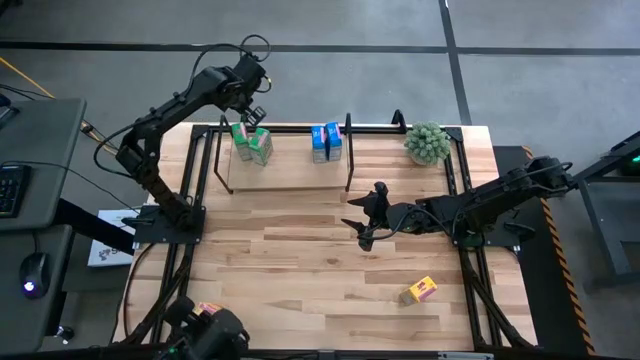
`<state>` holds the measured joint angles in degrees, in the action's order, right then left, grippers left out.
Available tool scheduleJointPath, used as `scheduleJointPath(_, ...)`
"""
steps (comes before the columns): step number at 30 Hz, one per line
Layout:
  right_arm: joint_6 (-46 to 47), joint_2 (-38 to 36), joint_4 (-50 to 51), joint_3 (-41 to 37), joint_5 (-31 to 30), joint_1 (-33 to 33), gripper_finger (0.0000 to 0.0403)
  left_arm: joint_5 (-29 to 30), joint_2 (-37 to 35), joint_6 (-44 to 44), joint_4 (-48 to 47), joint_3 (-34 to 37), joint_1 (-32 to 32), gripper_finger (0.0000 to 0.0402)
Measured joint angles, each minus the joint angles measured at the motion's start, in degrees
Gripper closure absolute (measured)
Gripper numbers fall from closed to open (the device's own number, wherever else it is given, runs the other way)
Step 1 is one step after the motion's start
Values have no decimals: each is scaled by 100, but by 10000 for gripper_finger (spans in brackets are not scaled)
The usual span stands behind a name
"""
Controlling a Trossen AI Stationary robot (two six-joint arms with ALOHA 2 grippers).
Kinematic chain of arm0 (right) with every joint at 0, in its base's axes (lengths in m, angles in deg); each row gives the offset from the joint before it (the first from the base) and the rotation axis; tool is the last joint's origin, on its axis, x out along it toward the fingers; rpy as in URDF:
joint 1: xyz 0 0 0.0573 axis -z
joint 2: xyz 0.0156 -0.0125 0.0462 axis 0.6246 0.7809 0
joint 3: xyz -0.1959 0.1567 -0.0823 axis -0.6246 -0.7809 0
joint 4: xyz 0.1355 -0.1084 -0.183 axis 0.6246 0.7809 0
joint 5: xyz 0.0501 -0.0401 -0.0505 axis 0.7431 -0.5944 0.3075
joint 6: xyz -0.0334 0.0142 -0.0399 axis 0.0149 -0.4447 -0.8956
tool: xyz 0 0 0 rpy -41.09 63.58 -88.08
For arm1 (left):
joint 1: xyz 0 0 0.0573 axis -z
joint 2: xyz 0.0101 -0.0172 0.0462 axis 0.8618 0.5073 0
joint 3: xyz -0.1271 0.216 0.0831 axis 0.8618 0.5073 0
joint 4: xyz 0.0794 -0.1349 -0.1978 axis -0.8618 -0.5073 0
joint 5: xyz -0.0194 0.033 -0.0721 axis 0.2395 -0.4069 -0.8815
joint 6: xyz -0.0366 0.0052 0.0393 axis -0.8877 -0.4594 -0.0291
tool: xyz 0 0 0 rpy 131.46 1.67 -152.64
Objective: Stack cereal on shelf
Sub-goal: Adjust the green cereal boxes on the shelf
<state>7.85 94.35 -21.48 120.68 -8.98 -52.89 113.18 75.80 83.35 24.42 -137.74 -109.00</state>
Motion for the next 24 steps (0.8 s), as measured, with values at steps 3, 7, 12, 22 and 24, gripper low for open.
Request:
scheduleJointPath(3, 20, 1, 0, 0, 0, 0, 151, -25, 143, -57, 22, 110, -89, 401)
scheduleJointPath(7, 28, 0, 8, 0, 0, 0, 151, 53, 299, 9, 145, 476, -75, 401)
scheduleJointPath(12, 42, 1, 11, 0, -2, 0, 151, 124, 310, 47, 276, 705, -82, 402)
scheduleJointPath(22, 44, 1, 9, 0, -2, 0, 151, -68, 305, 129, 193, 706, -2, 402)
scheduleJointPath(24, 42, 0, 9, 0, -2, 0, 151, -68, 305, 130, 191, 706, 32, 402)
